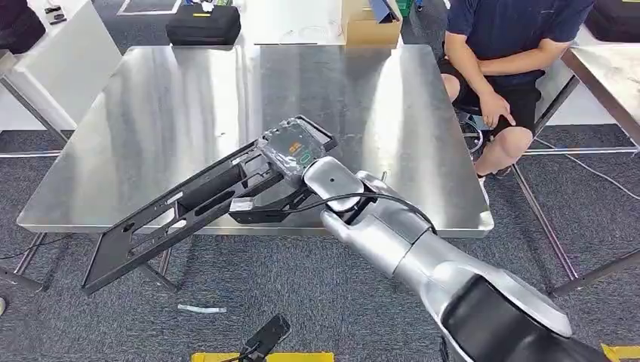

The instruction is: Take the parts from the cabinet and place them on the table.

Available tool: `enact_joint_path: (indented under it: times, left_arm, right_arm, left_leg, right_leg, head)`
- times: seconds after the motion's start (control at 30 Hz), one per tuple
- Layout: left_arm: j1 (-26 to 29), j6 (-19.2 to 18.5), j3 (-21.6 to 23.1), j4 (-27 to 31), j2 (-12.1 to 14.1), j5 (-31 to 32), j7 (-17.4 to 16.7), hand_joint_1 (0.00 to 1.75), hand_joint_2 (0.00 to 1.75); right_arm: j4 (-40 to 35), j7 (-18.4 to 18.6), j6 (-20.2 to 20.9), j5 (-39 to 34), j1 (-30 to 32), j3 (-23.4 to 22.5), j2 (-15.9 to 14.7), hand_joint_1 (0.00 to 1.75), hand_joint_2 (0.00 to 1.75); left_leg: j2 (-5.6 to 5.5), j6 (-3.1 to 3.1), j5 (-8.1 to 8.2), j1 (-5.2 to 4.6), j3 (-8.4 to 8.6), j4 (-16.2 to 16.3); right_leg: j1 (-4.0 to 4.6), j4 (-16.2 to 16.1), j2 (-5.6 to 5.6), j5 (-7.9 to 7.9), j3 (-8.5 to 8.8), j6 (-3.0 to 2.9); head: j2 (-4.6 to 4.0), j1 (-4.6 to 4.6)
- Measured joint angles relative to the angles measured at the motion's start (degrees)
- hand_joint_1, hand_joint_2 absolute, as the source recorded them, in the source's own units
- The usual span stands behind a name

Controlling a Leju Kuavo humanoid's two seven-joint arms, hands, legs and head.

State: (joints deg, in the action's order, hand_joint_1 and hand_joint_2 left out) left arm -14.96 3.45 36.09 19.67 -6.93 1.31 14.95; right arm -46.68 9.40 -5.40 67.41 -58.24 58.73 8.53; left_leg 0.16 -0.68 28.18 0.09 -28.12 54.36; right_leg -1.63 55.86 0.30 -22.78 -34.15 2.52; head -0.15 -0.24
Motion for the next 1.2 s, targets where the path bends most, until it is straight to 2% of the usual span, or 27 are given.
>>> enact_joint_path:
  times: [0.13,0.2,0.3,0.43,0.47,0.5,0.6,0.67,0.77,0.9,1.2]
  left_arm:
    - [-0.2,0.0,0.0,0.0,-0.4,0.3,-0.2,0.0,1.75]
    - [-0.2,0.1,0.0,0.0,-0.5,0.3,-0.2,0.0,1.75]
    - [-0.2,0.2,0.0,0.0,-0.5,0.4,-0.2,0.0,1.75]
    - [-0.2,0.2,0.0,0.0,-0.5,0.4,-0.2,0.0,1.75]
    - [-0.1,0.4,0.0,0.0,-0.5,0.5,-0.3,0.0,1.75]
    - [-0.1,0.8,0.0,0.0,-0.5,0.5,-0.3,0.0,1.75]
    - [0.4,1.3,0.0,0.0,-0.2,1.0,-0.3,0.0,1.75]
    - [0.8,1.3,0.0,0.0,0.1,1.2,-0.3,0.0,1.75]
    - [1.2,1.4,0.0,0.0,0.6,1.6,-0.3,0.0,1.75]
    - [1.2,1.4,0.0,0.0,0.8,1.7,-0.3,0.0,1.75]
    - [1.2,1.4,0.0,0.0,0.8,2.0,-0.3,0.0,1.75]
  right_arm:
    - [2.0,0.0,-0.3,-0.3,0.7,0.6,1.4,1.75,1.75]
    - [2.5,0.3,-2.8,-2.0,1.3,0.1,1.5,1.75,1.75]
    - [2.9,-0.2,-7.0,-5.1,1.9,-3.2,1.0,1.75,1.75]
    - [3.3,-0.5,-8.2,-6.8,2.1,-5.7,0.4,1.75,1.75]
    - [3.2,-1.4,-9.4,-9.6,2.7,-6.6,0.2,1.75,1.75]
    - [2.3,-4.0,-10.7,-15.5,4.0,-8.7,0.0,1.75,1.75]
    - [-6.1,-11.9,-13.2,-32.8,9.9,-17.8,-1.2,1.75,1.75]
    - [-12.7,-13.5,-13.8,-37.0,12.2,-22.0,-2.8,1.75,1.75]
    - [-20.8,-13.7,-13.7,-39.8,15.3,-26.2,-5.3,1.75,1.75]
    - [-26.6,-13.6,-12.8,-40.7,17.0,-29.1,-7.3,1.75,1.75]
    - [-29.5,-12.7,-13.6,-40.8,16.2,-31.1,-9.6,1.75,1.75]
  left_leg:
    - [-0.01,0.0,0.0,0.0,0.02,0.0]
    - [-0.02,0.0,0.0,0.0,0.01,0.0]
    - [-0.03,0.0,0.0,-0.01,-0.02,0.0]
    - [0.0,0.0,0.0,-0.02,0.01,0.0]
    - [-0.02,0.0,0.0,-0.01,0.01,0.1]
    - [-0.04,0.0,0.0,0.0,-0.01,0.1]
    - [-0.17,0.0,0.0,-0.01,-0.1,0.1]
    - [-0.22,-0.03,0.03,-0.01,-0.1,0.1]
    - [-0.03,-0.1,0.09,-0.03,-0.11,0.1]
    - [-0.03,-0.12,0.09,-0.05,-0.08,0.1]
    - [-0.03,-0.1,0.07,-0.01,-0.08,0.1]
  right_leg:
    - [0.01,0.0,0.0,0.0,-0.01,0.0]
    - [0.02,0.0,0.0,0.0,-0.01,0.0]
    - [0.0,0.0,-0.01,0.0,0.01,0.0]
    - [-0.01,0.0,0.0,0.0,0.02,0.0]
    - [0.0,0.0,0.0,0.0,0.02,0.0]
    - [0.01,0.0,-0.02,0.0,0.03,0.0]
    - [0.0,0.0,-0.07,0.0,-0.01,0.0]
    - [0.0,-0.1,-0.12,-0.01,0.02,0.0]
    - [-0.02,-0.1,-0.05,-0.01,0.02,0.0]
    - [-0.04,-0.1,-0.03,-0.01,0.02,0.01]
    - [0.0,-0.1,-0.03,0.0,0.02,0.0]
  head:
    - [0.0,-0.02]
    - [0.0,0.0]
    - [0.0,0.0]
    - [0.0,0.0]
    - [0.0,-0.02]
    - [0.0,0.0]
    - [0.0,-0.04]
    - [0.0,0.0]
    - [0.0,0.0]
    - [0.0,0.0]
    - [0.0,0.0]
